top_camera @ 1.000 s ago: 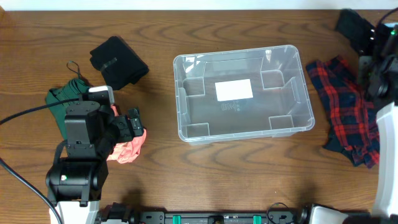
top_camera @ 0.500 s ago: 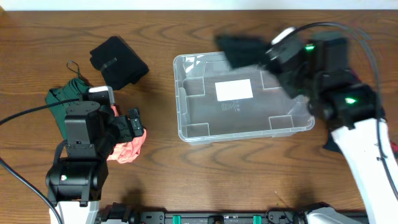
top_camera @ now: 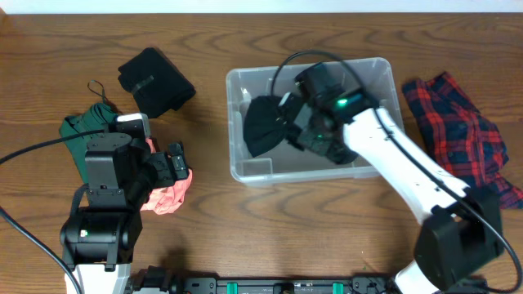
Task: Pack container
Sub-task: 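Carry the dark garment into the clear bin and release it, then return the right gripper to the plaid shirt and grasp it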
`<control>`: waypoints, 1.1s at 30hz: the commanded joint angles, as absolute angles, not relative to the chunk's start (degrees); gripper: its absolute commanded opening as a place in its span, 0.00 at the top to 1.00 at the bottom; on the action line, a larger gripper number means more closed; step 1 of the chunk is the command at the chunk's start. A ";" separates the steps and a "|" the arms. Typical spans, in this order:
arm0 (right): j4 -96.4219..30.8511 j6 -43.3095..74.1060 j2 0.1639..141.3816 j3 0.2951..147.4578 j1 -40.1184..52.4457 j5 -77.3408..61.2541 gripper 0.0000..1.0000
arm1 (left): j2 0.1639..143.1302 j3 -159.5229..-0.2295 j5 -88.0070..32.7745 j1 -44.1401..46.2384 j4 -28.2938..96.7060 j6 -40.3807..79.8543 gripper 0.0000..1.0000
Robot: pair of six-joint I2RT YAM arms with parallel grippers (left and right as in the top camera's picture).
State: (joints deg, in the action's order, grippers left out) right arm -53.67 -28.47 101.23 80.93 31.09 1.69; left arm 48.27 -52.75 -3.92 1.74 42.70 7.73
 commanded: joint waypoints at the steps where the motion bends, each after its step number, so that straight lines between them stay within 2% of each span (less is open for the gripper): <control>1: -53.60 -29.21 100.66 81.78 33.06 1.17 0.85 | 48.34 -53.95 -3.84 2.02 42.85 8.21 0.02; 3: -54.04 -29.21 99.11 82.35 33.52 3.99 0.76 | 48.62 -53.95 -3.86 2.02 42.85 8.21 0.02; 4: -53.98 -29.21 98.02 82.56 33.52 5.13 0.69 | 48.73 -53.95 -3.86 2.02 42.85 8.21 0.02; 6: -52.99 -28.88 94.87 82.89 33.19 7.57 0.46 | 49.10 -53.95 -3.84 2.02 42.83 8.23 0.02; 8: -50.78 -27.55 90.70 82.89 32.10 11.27 0.33 | 49.65 -53.95 -3.86 2.02 42.83 8.21 0.02; 9: -49.93 -27.11 89.19 82.89 31.51 12.45 0.29 | 49.91 -53.95 -3.86 2.02 42.83 8.23 0.02; 15: -46.04 -20.47 80.01 82.89 22.68 18.98 0.29 | 50.59 -53.95 -3.86 2.02 42.81 8.23 0.02; 19: -47.51 -10.17 79.33 82.61 10.09 20.62 0.14 | 50.59 -53.95 -3.86 2.02 42.83 8.23 0.02; 26: -50.19 -10.00 88.29 78.52 -8.40 15.88 0.12 | 50.59 -53.95 -3.88 2.02 42.83 8.23 0.02; 33: -49.36 -12.34 103.72 76.79 -12.91 16.36 0.11 | 50.59 -53.95 -3.88 2.02 42.85 8.25 0.02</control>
